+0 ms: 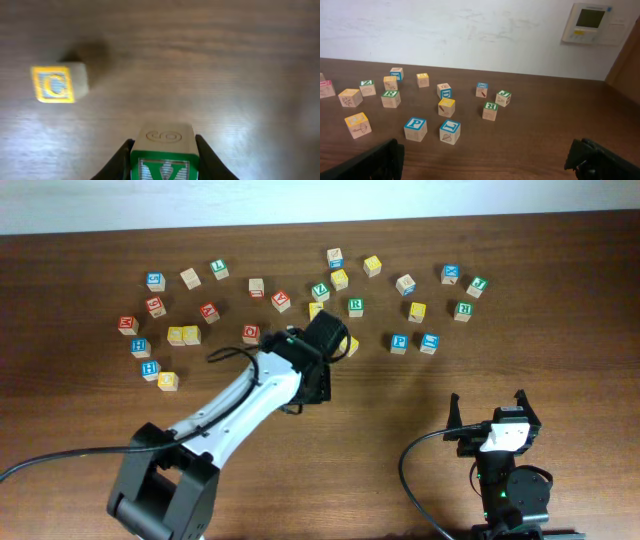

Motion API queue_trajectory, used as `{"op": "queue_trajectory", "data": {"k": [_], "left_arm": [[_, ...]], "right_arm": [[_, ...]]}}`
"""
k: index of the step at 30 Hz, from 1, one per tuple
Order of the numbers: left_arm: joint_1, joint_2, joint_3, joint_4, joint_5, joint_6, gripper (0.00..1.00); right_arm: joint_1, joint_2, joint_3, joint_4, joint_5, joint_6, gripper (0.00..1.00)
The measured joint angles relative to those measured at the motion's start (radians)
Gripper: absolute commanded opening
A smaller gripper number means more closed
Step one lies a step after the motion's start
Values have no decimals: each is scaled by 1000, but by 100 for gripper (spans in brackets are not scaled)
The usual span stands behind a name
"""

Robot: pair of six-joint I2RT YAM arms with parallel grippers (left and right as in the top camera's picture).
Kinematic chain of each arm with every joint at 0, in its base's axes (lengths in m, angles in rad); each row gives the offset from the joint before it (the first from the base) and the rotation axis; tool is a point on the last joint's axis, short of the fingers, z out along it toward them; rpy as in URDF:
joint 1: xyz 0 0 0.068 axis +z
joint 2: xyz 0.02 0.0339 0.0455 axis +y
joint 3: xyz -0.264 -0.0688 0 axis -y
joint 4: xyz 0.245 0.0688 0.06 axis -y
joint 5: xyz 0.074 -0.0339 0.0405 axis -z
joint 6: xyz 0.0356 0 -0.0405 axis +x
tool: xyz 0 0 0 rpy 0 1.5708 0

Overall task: Spell out CVPR
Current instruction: 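Place the green V block to the right of the C block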

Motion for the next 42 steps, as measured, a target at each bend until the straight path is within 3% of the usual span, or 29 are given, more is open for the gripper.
{"op": "queue_trajectory", "data": {"k": [3, 7, 24, 36, 42], "left_arm": [[0, 13, -29, 107, -100, -26, 26], [0, 85, -29, 125, -150, -32, 25], [57, 160, -37, 110, -145, -32, 30], [57, 160, -37, 110, -146, -31, 27], [57, 160, -37, 115, -150, 19, 29]], "right_arm": [[0, 0, 0, 0, 0, 0, 98], [0, 0, 0, 0, 0, 0, 98], [0, 0, 0, 0, 0, 0, 98], [0, 0, 0, 0, 0, 1, 98], [0, 0, 0, 0, 0, 0, 98]]}}
